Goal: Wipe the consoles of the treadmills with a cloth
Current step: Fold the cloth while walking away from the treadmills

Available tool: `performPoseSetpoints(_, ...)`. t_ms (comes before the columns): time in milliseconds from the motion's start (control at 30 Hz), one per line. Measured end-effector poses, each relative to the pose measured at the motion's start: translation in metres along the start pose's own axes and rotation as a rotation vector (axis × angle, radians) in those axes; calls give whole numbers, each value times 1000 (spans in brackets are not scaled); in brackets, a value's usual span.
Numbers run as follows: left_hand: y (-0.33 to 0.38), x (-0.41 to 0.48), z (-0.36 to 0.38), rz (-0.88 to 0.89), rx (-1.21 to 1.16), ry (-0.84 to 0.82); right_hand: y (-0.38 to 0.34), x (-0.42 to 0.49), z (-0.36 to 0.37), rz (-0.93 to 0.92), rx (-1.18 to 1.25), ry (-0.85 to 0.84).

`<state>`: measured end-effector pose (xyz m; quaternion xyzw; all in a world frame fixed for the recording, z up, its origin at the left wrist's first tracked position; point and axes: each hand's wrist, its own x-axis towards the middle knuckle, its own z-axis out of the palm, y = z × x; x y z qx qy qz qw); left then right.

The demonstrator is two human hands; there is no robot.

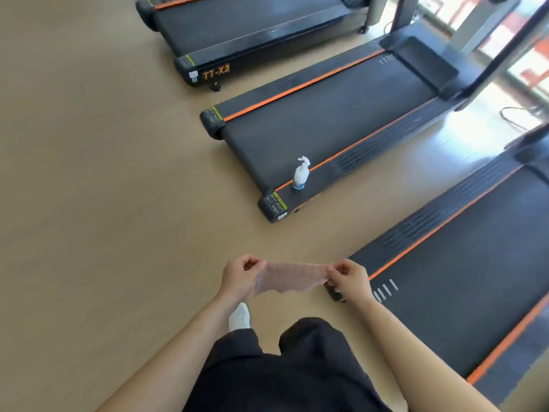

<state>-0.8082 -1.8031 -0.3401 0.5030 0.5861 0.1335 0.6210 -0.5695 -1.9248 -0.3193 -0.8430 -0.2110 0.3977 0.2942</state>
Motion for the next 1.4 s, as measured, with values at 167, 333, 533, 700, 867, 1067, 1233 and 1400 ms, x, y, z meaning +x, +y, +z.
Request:
performPoseSetpoints(167,93,138,-16,95,208,-68,-70,97,8,56,89,62)
performPoseSetpoints(333,173,270,-9,153,412,-87,-117,204,17,77,174,47)
performPoseSetpoints(533,227,393,22,89,544,-114,-145,323,35,151,235,41)
performPoseSetpoints(700,247,494,53,69,655,-192,-154,401,50,263,287,87)
performPoseSetpoints(867,260,593,93,137,825,-291,-158,466,65,357,329,168)
performPoseSetpoints(1067,261,695,142,169,983,-448,-159,527,80,476,371,331)
performPoseSetpoints(1233,244,753,183,197,1014,-581,-148,576,91,589,411,508)
performPoseSetpoints(1400,231,773,217,180,990,-690,-128,607,97,695,432,624)
